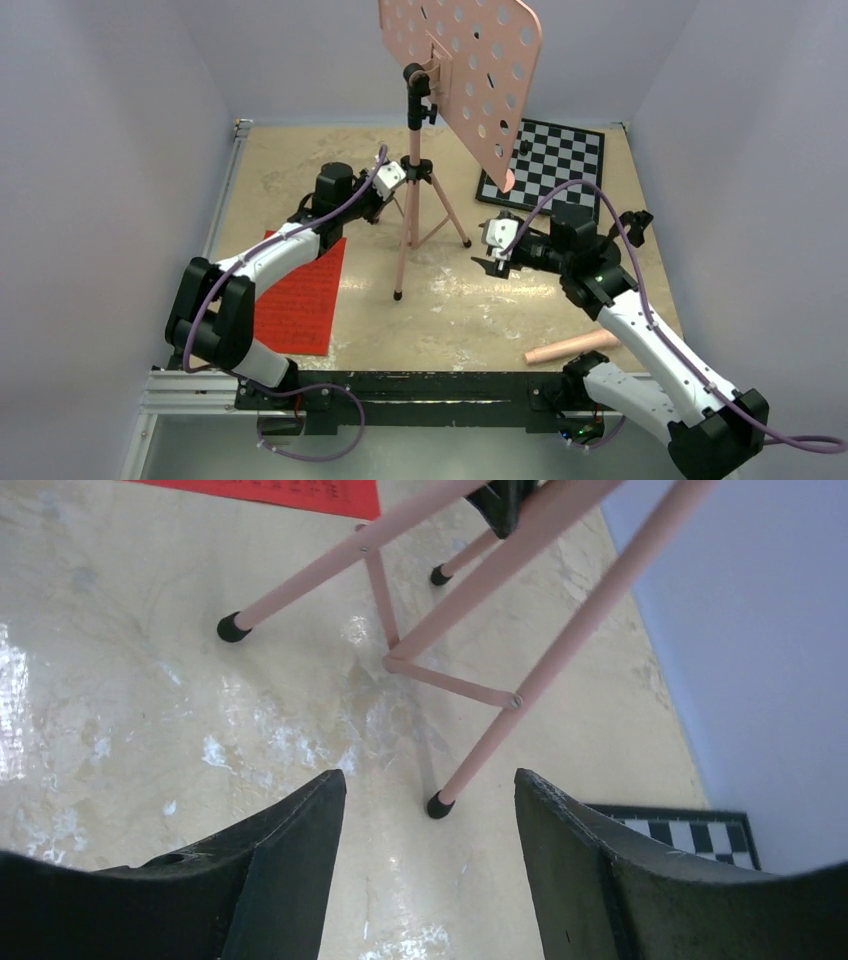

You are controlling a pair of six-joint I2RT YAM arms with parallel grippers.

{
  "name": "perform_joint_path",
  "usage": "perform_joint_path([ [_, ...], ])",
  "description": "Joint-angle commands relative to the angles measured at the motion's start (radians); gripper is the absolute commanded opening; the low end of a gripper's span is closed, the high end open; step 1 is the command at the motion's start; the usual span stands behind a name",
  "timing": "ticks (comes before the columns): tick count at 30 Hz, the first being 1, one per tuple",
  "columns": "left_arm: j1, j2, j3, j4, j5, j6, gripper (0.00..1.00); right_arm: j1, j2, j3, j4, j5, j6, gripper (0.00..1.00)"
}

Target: Pack up the instrument practice props

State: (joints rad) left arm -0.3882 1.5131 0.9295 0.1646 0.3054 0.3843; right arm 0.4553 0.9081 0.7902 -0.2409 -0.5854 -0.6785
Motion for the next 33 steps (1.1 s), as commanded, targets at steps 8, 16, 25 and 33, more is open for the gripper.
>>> perform_joint_path([
  [8,-0.029,-0.037,-0.118,-0.094,-0.188,0.044,0.00,0.075,0.132,0.032,0.209,-0.037,-0.129,0.63],
  [16,-0.028,-0.079,-0.233,-0.043,-0.216,0.137,0.00,0.102,0.214,0.017,0.321,-0.081,-0.352,0.64],
  [25,-0.025,-0.100,-0.307,-0.011,-0.199,0.171,0.00,0.132,0.237,0.056,0.321,-0.125,-0.333,0.65],
  [33,-0.020,-0.117,-0.287,-0.096,-0.129,0.162,0.00,0.257,0.310,0.131,0.588,0.124,-0.082,0.56],
])
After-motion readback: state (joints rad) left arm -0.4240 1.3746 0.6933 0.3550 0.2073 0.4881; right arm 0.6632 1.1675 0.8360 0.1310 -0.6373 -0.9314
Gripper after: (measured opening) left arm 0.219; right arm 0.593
